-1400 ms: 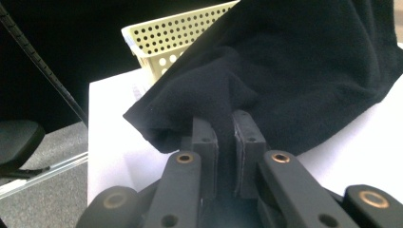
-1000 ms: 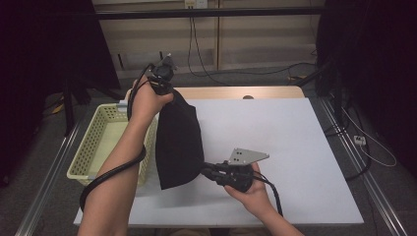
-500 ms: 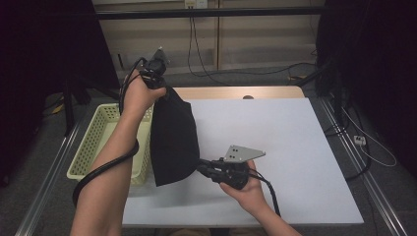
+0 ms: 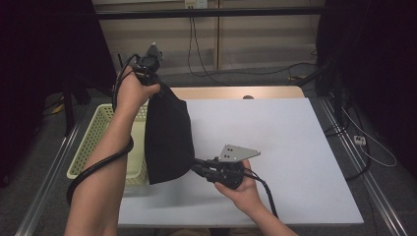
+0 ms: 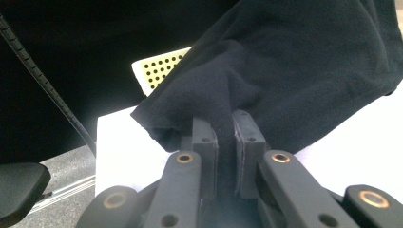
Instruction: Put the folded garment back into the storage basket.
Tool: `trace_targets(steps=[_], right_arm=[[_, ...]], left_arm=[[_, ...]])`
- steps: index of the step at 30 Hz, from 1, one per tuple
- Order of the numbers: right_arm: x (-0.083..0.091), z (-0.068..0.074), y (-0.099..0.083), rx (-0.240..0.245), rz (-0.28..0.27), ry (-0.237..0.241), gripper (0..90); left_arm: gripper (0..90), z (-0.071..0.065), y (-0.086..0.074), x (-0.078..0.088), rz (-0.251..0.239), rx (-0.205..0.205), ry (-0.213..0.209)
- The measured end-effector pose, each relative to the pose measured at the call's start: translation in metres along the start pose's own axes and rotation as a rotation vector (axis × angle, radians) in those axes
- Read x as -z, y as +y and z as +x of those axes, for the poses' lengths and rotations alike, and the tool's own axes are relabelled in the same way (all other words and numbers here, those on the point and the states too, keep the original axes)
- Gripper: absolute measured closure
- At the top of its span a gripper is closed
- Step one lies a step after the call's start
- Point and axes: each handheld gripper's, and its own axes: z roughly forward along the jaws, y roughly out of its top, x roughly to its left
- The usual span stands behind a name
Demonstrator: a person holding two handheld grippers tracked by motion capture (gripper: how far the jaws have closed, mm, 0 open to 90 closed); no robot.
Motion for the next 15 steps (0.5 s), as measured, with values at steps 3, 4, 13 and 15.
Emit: trace_targets(steps=[3,4,13,15], right_arm=[[-0.0016,0.0005,0.0013,0.002,-0.002,0.002,82.3],[-0.0022,0.0009,0.0018,0.002,-0.002,0.003,82.3],[-0.0075,0.0031,0.0063,0.008,-0.007,0.016,82.3],[-0.0085,0.0037,0.0069,0.007,-0.007,0.014,82.3]], left_arm=[[80.5,0.0015,0.0006,0.0007,0.001,-0.001,0.003],[80.5,0.0019,0.0008,0.0012,0.002,0.0,0.0],[80.5,0.0054,0.0027,0.0073,0.002,0.006,0.004],[80.5,0.0067,0.0031,0.0087,0.006,0.007,0.0]])
